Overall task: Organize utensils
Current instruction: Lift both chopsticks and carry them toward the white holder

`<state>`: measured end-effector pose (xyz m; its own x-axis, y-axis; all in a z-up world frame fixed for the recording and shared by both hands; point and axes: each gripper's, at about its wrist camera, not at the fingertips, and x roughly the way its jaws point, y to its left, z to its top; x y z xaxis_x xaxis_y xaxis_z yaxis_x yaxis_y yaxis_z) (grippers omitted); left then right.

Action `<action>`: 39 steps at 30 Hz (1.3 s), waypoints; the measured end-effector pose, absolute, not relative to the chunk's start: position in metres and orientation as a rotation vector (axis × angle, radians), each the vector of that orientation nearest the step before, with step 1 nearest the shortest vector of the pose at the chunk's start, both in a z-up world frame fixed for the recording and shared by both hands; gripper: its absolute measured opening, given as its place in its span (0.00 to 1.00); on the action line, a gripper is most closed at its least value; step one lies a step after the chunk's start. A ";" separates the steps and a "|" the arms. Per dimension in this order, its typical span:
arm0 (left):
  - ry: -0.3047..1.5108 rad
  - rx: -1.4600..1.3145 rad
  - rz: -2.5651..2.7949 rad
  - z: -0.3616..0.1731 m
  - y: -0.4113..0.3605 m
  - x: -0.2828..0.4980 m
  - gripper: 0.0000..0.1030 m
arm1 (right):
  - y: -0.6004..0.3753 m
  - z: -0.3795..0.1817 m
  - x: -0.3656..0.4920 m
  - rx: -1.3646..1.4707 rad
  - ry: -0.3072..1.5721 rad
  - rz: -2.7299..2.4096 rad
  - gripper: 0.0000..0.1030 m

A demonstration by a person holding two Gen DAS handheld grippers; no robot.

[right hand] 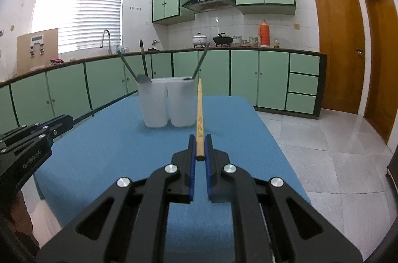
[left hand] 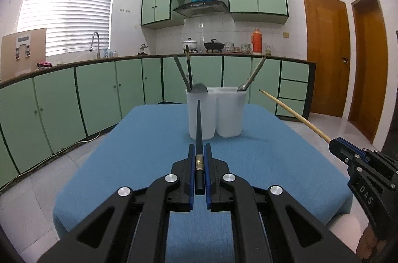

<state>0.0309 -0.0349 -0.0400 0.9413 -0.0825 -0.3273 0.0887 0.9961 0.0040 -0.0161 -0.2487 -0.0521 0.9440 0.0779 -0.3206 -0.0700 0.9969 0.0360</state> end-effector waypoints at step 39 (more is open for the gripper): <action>0.440 0.006 -0.067 -0.150 -0.032 0.060 0.07 | -0.229 -0.137 0.023 0.042 0.490 0.119 0.08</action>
